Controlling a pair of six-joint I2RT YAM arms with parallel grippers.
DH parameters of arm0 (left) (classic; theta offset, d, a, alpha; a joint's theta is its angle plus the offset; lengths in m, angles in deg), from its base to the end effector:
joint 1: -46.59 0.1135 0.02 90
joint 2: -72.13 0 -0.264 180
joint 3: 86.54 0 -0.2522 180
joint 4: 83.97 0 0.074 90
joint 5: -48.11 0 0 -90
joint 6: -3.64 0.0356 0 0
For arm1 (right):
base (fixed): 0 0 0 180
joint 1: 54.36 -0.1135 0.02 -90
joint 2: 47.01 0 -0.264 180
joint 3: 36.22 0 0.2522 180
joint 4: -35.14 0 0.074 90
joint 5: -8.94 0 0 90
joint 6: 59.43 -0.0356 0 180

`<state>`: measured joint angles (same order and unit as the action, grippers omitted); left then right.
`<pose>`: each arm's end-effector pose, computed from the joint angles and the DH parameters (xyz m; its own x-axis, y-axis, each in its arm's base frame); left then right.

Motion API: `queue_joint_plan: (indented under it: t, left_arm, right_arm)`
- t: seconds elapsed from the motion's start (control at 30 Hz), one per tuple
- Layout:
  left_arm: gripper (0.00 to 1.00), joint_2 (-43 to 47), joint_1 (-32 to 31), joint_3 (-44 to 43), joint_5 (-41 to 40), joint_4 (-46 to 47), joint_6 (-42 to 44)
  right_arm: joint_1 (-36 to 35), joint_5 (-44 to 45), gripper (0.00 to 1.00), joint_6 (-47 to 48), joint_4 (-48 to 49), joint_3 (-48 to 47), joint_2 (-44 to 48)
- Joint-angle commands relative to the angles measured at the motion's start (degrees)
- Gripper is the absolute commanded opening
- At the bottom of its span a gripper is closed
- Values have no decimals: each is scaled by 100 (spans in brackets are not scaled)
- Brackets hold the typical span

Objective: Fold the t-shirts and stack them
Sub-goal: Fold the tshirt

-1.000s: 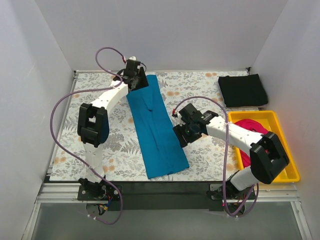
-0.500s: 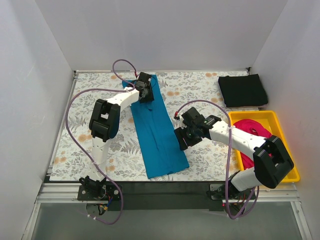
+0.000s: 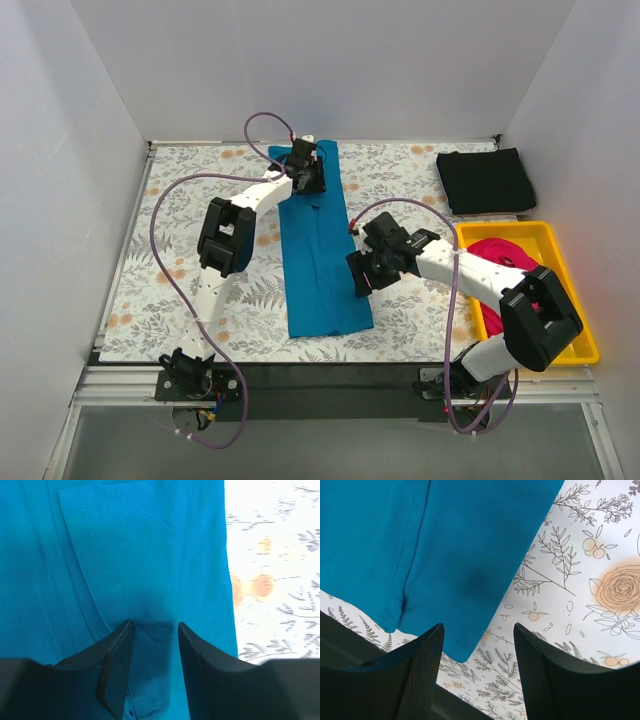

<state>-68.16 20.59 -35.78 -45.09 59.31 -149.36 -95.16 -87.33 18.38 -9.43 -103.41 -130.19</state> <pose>0.4900 -0.2368 0.1527 -0.6621 -0.6669 -0.3420 -0.4096 0.7041 -0.5801 0.2131 0.1891 0.2109 -0.7901 -0.4047 -0.4603 -0.5354 0.8214 0.1968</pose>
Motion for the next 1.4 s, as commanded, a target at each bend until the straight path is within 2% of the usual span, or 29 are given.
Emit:
queue_joint_plan:
  t: [0.0, 0.1, 0.17, 0.23, 0.37, 0.43, 0.57, 0.67, 0.87, 1.0, 1.07, 1.23, 1.37]
  left_arm:
    - [41, -219, -160, -168, 311, -235, 87]
    - [50, 176, -151, -141, 119, -296, 60]
    - [61, 475, -151, -71, -257, -349, 16]
    - [78, 1045, -151, 183, -792, -428, -97]
    - [91, 2291, -160, 1052, -1217, -499, -404]
    - [92, 2759, -204, 1815, -1305, -587, -528]
    - [93, 4286, -397, 3389, -1446, -630, -862]
    - [92, 5087, -678, 4450, -1438, -1085, -1090]
    - [86, 6117, -1266, 6192, -507, -1860, -2110]
    - [80, 6408, -1715, 6512, -339, -2142, -2594]
    - [76, 6409, -1733, 6512, -269, -2238, -2577]
    - [75, 6093, -1742, 6477, 65, -2257, -2445]
    - [73, 5724, -1768, 6451, 311, -2222, -2287]
  right_arm:
    - [98, -165, 65, -108, 242, -88, -93]
    - [168, -103, 65, -161, 303, -98, 11]
    - [212, -68, 65, -196, 330, -63, 82]
    - [239, -59, 65, -196, 330, 60, 214]
    - [248, -155, 64, -293, 356, 420, 425]
    - [248, -191, 64, -477, 400, 587, 583]
    - [230, -332, 64, -689, 532, 1000, 829]
    - [221, -367, 64, -759, 558, 1106, 865]
    - [116, -639, 58, -943, 699, 1273, 645]
    - [37, -762, 54, -1093, 909, 1449, 549]
    - [-42, -815, 52, -1110, 945, 1458, 391]
    - [-157, -780, 48, -1190, 936, 1432, 153]
    - [-192, -789, 37, -1225, 927, 1467, 21]
